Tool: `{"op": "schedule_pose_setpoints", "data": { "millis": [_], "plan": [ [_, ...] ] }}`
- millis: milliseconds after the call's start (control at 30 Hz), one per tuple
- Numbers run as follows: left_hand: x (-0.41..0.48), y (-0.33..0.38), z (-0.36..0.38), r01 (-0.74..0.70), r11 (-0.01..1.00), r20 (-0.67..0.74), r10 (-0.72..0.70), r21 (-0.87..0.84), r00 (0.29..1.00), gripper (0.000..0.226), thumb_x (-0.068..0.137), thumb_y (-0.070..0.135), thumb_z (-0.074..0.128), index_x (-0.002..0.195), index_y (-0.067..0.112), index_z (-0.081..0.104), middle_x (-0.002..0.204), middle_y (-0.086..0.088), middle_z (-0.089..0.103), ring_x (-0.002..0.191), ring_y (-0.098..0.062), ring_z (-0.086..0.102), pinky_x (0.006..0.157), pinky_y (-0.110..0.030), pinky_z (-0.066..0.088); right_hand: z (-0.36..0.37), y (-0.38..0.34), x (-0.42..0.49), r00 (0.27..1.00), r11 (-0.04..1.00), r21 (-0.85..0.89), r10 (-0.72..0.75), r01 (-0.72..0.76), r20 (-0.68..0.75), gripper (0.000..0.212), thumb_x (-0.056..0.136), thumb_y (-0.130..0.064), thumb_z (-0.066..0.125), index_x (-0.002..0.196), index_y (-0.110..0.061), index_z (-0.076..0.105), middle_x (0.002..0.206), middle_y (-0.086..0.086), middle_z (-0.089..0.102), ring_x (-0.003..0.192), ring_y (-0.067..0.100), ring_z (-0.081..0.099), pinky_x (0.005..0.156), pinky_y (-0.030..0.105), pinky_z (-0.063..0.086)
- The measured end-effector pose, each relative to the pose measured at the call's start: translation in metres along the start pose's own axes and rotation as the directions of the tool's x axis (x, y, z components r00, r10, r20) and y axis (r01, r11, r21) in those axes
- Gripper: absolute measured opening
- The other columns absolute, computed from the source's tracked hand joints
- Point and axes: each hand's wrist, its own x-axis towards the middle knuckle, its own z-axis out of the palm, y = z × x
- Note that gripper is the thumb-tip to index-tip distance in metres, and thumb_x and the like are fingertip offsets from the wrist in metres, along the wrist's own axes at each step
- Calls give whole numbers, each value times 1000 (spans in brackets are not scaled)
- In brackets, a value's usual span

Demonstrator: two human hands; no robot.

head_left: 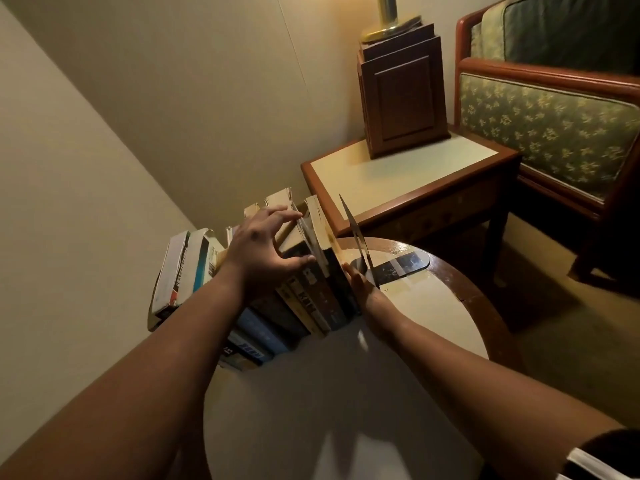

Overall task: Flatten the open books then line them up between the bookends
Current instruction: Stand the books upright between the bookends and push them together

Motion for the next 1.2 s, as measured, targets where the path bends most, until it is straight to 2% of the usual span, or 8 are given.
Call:
{"op": "schedule_pose_setpoints", "data": {
  "millis": [167, 400, 633, 800, 900, 1000, 1067, 1200],
  "plan": [
    [-4, 10, -11, -128, 991, -7, 129, 29, 992, 74, 68, 46, 83, 132, 18, 58, 138, -6, 56, 126, -22, 52, 102, -44, 48, 2, 7, -3, 1000, 999, -34, 4, -5, -22, 55, 96, -63, 31, 132, -31, 57, 124, 1, 66, 115, 18, 62, 99, 40, 51],
    [-25, 22, -19, -195, 957, -99, 220, 217, 970, 66, 80, 51, 61, 136, 18, 53, 142, -12, 51, 132, -30, 46, 102, -57, 44, -4, 1, -28, 1000, 999, -53, 5, -6, -29, 47, 105, -49, 20, 142, -32, 44, 128, -20, 50, 114, -6, 44, 79, 2, 34],
    [-77, 22, 12, -314, 830, -118, 408, 461, 905, 64, 88, 40, 62, 144, 18, 41, 155, -13, 35, 147, -33, 25, 115, -65, 20, 6, -2, -44, 997, 998, -16, -59, 59, -43, 23, 106, -37, 25, 127, -44, 34, 116, -35, 35, 113, -8, 36, 98, 15, 28],
    [-107, 5, 42, -426, 740, -16, 507, 520, 862, 65, 88, 32, 61, 146, 15, 40, 157, -13, 33, 149, -33, 22, 117, -61, 22, 12, 3, -42, 987, 990, 34, -132, 136, -87, 36, 103, -41, 29, 137, -50, 23, 122, -41, 32, 103, -33, 32, 77, -7, 34],
    [-116, -11, 61, -498, 646, 186, 490, 578, 852, 65, 92, 34, 58, 150, 15, 36, 160, -13, 26, 150, -33, 17, 116, -59, 26, 18, 12, -35, 972, 983, 5, -181, 184, -152, 48, 91, -68, 35, 137, -57, 26, 128, -39, 37, 117, -18, 41, 89, 7, 41],
    [-117, -29, 70, -504, 591, 300, 413, 630, 860, 62, 98, 35, 47, 153, 13, 29, 163, -14, 16, 151, -32, 11, 116, -58, 26, 27, 32, -17, 958, 984, -48, -176, 170, -228, 73, 84, -85, 32, 149, -57, 16, 159, -15, 28, 145, 15, 29, 114, 49, 36],
    [-117, -39, 73, -506, 538, 329, 395, 674, 858, 62, 98, 35, 44, 153, 12, 29, 163, -15, 15, 151, -33, 8, 118, -56, 20, 35, 39, -11, 923, 958, -220, -245, 184, -296, 75, 88, -82, 21, 154, -47, 13, 164, -13, 16, 149, 9, 16, 120, 50, 25],
    [-112, -51, 77, -514, 464, 326, 427, 722, 844, 67, 93, 37, 48, 153, 12, 30, 162, -14, 18, 152, -32, 5, 120, -52, 1, 40, 51, 2, 828, 872, -346, -457, 345, -326, 60, 103, -39, 42, 157, -29, 17, 159, -1, 30, 145, 17, 32, 107, 50, 45]
  ]
}}
